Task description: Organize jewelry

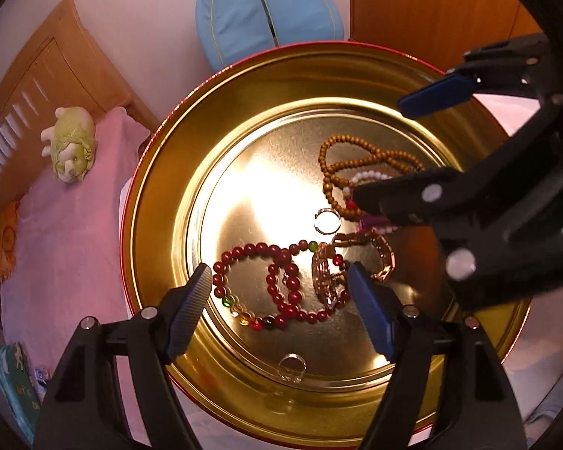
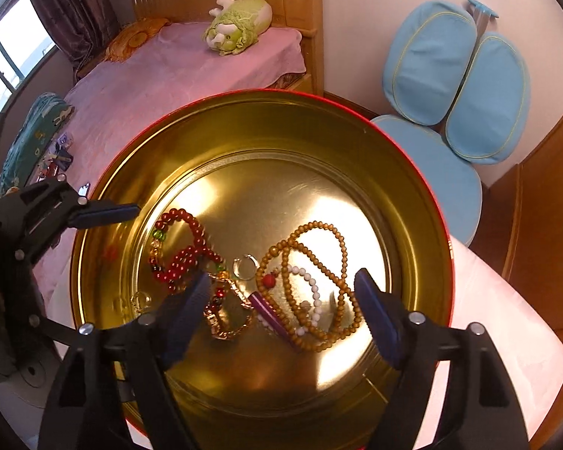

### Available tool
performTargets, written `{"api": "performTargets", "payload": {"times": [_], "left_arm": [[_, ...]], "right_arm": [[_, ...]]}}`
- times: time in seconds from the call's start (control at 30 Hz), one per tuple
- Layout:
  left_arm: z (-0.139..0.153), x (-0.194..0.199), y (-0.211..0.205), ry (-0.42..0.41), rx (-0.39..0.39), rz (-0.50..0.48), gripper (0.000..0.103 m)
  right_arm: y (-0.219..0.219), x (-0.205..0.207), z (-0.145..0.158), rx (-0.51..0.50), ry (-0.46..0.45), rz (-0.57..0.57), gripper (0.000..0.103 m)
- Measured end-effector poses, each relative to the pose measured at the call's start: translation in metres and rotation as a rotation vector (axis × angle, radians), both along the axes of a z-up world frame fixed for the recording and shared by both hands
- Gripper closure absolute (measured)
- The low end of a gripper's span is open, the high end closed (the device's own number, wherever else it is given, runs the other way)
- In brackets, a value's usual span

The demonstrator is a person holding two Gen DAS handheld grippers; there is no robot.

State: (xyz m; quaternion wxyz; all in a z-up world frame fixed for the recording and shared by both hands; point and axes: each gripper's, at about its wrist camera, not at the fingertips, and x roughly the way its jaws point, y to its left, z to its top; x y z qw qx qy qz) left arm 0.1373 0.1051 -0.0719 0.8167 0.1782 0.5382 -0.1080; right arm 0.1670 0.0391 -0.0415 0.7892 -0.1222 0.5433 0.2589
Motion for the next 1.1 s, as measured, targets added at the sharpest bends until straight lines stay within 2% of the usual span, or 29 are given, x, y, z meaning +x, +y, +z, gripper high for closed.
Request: {"api": "performTargets", "payload": {"times": [0.1,0.27,0.43,0.6,0.7,0.83,0.93,1.1], "left_arm": [[-0.001,-0.002,-0.003,0.004,-0.001,-0.002,0.029],[0.002,-0.006,-0.003,0.007,-0.005,0.006,0.029],[0.004,-0.01,0.001,0.011,-0.015,0.013,0.029],[0.011,-0.014,0.005,-0.01,-0.021,0.012,0.029],[0.014,-0.018,0.007,-0.01,-0.031,0.002,0.02],[0.027,-0.027,0.01,-0.069,-0.054,0.029,0.014],[0.036,-0.034,0.011,-0.096,-0.077,0.068,0.012],[0.038,-0.038,0.009,-0.106,-0.064,0.084,0.012]], "right_arm": [[0.003,-0.005,0.002,-0.014,-0.025,0.015,0.012],[0.006,-0.009,0.003,-0.018,-0.033,0.018,0.011],[0.004,-0.004,-0.001,-0.015,0.031,-0.014,0.011],[0.0,-0.007,0.007,-0.022,-0.018,-0.029,0.008],[-0.005,-0.01,0.011,-0.03,-0.011,-0.035,0.004],[-0.012,-0.016,0.022,-0.006,-0.032,-0.041,0.004],[-0.015,-0.022,0.029,0.014,-0.059,-0.037,0.004],[-0.015,-0.03,0.037,0.022,-0.086,-0.028,0.004]]}}
